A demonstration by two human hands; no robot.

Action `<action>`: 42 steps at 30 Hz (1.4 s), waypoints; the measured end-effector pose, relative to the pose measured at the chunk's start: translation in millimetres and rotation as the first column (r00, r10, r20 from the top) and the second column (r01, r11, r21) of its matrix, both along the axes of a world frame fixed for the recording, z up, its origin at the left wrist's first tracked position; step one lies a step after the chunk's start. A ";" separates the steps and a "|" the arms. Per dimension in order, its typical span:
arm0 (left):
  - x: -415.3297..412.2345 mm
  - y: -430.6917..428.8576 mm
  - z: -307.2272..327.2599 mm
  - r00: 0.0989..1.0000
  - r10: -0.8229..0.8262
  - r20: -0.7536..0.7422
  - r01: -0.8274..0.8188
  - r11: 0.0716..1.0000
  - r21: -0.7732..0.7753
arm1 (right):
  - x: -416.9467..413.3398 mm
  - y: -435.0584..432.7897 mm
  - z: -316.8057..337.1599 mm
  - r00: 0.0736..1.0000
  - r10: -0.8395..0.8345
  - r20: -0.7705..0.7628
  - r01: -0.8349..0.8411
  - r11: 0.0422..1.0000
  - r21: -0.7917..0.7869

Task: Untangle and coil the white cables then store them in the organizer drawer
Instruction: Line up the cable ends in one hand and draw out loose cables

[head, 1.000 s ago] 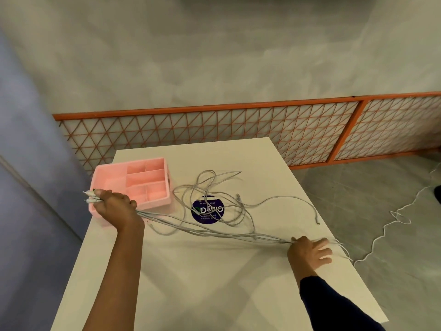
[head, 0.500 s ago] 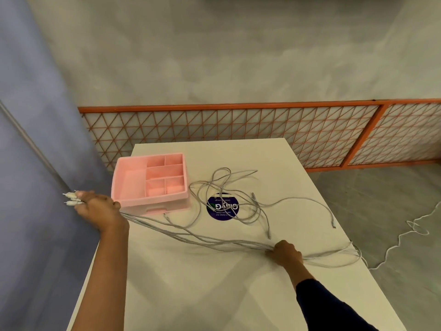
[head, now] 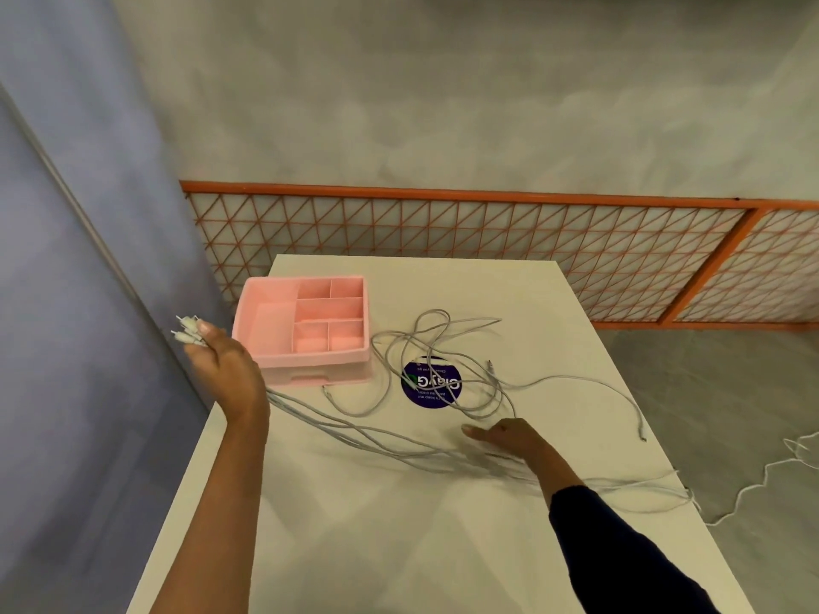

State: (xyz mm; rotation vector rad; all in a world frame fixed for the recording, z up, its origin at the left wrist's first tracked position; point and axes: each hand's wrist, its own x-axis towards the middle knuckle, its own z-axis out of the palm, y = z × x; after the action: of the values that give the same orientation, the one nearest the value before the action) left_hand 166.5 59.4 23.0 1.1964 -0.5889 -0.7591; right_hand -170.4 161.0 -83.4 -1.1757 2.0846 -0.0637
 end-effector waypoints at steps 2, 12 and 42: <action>-3.7 -0.3 -1.6 1.000 -0.017 0.025 0.017 1.000 0.005 | -5.7 -0.2 -12.0 0.981 -0.097 -0.168 0.076 0.989 -0.123; -11.9 3.3 5.2 0.994 -0.050 0.099 0.047 0.998 0.037 | -6.3 -5.9 -23.8 0.973 -0.217 -0.072 0.208 0.971 -0.121; -57.6 32.1 40.9 0.740 -0.622 0.256 0.630 0.774 0.059 | 162.3 -73.0 191.2 0.722 0.350 0.596 0.186 0.732 -0.655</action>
State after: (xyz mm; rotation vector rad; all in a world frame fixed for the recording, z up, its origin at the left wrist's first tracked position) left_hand 108.9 91.5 63.9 1.0723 -1.2665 -1.1616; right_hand -8.1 88.0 107.7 -1.3689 1.3034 -1.1551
